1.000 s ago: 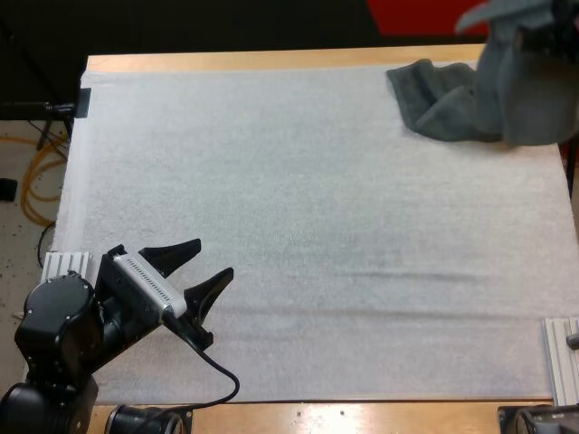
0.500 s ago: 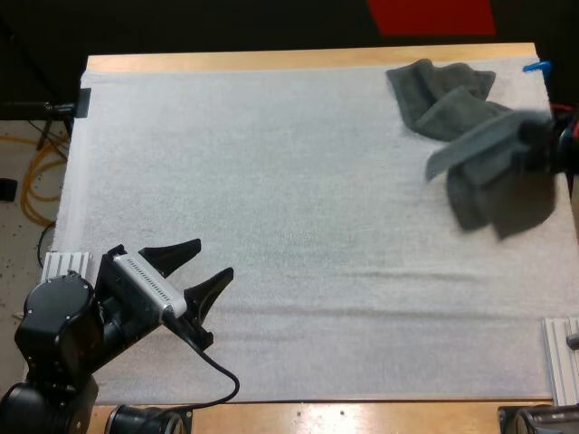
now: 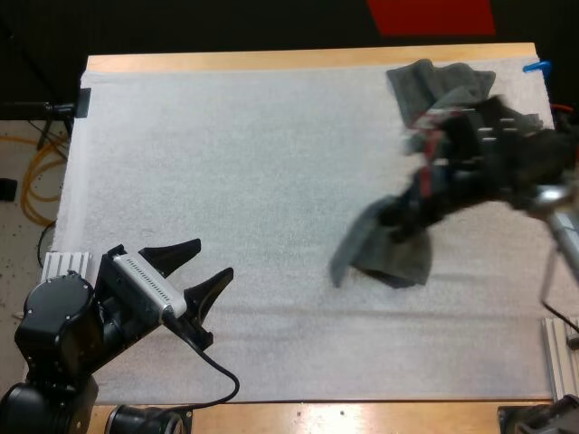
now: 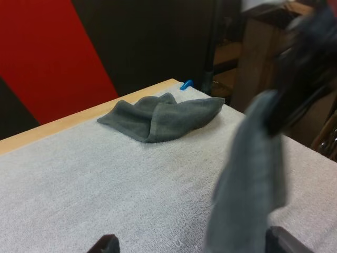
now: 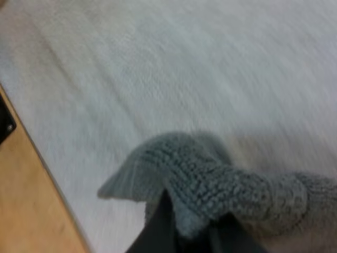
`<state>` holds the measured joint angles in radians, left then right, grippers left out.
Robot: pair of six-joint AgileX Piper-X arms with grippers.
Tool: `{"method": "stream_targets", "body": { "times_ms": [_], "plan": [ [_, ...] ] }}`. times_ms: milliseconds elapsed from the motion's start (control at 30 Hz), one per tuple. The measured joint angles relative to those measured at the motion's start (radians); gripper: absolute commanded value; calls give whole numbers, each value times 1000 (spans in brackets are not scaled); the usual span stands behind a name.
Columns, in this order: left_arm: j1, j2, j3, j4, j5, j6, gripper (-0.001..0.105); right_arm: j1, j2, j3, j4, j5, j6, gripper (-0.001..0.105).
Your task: Pick towel from pile fold and stack
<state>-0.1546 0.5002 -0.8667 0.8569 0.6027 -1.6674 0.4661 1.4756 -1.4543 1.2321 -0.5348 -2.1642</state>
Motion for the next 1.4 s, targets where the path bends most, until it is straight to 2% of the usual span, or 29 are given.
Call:
{"method": "stream_targets", "body": {
  "times_ms": [167, 300, 367, 467, 533, 600, 633, 667, 833, 1100, 1300, 1400],
  "plan": [
    [0, 0, 0, 0, 0, 0, 56, 124, 144, 0, -278, 38, 63, 0],
    [0, 0, 0, 0, 0, 0, 56, 191, 237, 0, -489, 150, 147, 0],
    [0, 0, 0, 2, 0, 0, 56, 217, 259, 0, -544, 196, 161, 5],
    [0, 0, 0, 2, 0, 0, 56, 242, 269, 0, -579, 219, 167, 29],
    [0, 0, 0, 2, 0, 0, 56, 250, 269, -3, -585, 218, 181, 56],
    [0, 0, 0, 2, 0, 0, 56, 250, 269, -9, -589, 237, 206, 76],
    [0, 0, 0, 2, 0, 0, 56, 250, 269, -15, -586, 263, 214, 82],
    [0, 0, 0, 2, 0, 0, 56, 250, 269, -23, -577, 290, 221, 84],
    [0, 0, 0, 2, 0, 0, 56, 250, 249, -80, -463, 393, 234, 75],
    [0, 0, 0, 2, 0, 0, 56, 247, 90, -96, -264, 402, 276, 58],
    [0, 0, 0, 10, 0, 0, 56, 215, 5, -96, -198, 403, 360, 58],
    [0, 0, 0, 18, 1, 0, 56, 179, -41, -53, -169, 403, 393, 58]
  ]
}}
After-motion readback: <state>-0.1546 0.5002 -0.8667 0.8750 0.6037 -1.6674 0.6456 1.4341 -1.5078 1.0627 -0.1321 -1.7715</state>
